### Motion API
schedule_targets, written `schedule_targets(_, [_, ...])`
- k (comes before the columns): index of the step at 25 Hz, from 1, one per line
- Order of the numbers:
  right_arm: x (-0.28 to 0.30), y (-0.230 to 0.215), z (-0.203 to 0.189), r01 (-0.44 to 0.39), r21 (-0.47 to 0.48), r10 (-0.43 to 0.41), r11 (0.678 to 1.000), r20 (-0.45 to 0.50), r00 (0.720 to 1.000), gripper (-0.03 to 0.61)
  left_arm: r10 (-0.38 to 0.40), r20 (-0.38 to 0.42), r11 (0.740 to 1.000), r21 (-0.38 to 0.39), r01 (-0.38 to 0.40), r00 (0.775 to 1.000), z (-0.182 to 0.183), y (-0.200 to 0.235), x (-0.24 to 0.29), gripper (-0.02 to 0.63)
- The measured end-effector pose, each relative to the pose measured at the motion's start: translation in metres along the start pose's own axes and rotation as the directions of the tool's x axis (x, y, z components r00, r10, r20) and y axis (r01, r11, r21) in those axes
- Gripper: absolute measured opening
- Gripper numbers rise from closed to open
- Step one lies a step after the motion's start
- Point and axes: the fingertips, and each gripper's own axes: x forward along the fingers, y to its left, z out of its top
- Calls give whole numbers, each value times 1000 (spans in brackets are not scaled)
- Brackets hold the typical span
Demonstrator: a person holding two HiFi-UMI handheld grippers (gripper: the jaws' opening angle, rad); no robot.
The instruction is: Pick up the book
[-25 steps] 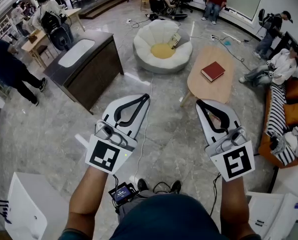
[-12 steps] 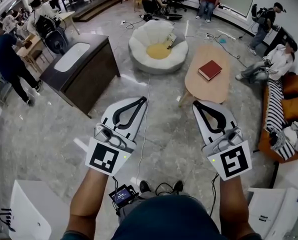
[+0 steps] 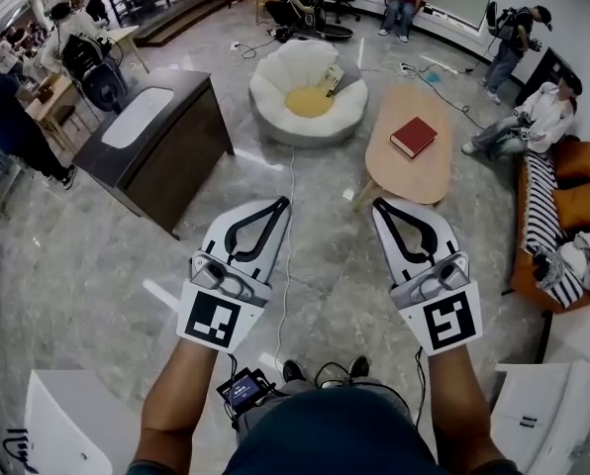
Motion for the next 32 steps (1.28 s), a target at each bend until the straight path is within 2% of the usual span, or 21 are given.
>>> schedule_targets(7, [20, 8, 3, 40, 0, -40, 999, -22, 999, 12, -20, 19, 1000, -14, 20, 1000, -12, 19, -9, 4])
schedule_targets(14, [38, -4, -7, 36, 9, -36, 999, -32, 999, 12, -13, 22, 999, -35, 14, 1000, -24, 31, 10, 4])
schedule_targets(17, [43, -18, -18, 23, 23, -23, 999, -19, 1000, 12, 6, 12, 999, -52, -6, 1000, -30, 33, 27, 3])
schedule_targets(25, [57, -75, -55, -29, 43, 28, 999, 9, 1000, 12, 55, -16, 998, -38, -56, 998, -38, 37, 95, 3])
schedule_targets(32, [54, -128, -86, -45, 54, 43, 998, 33, 999, 12, 72, -56, 997, 9, -71, 996, -43, 23, 150, 3])
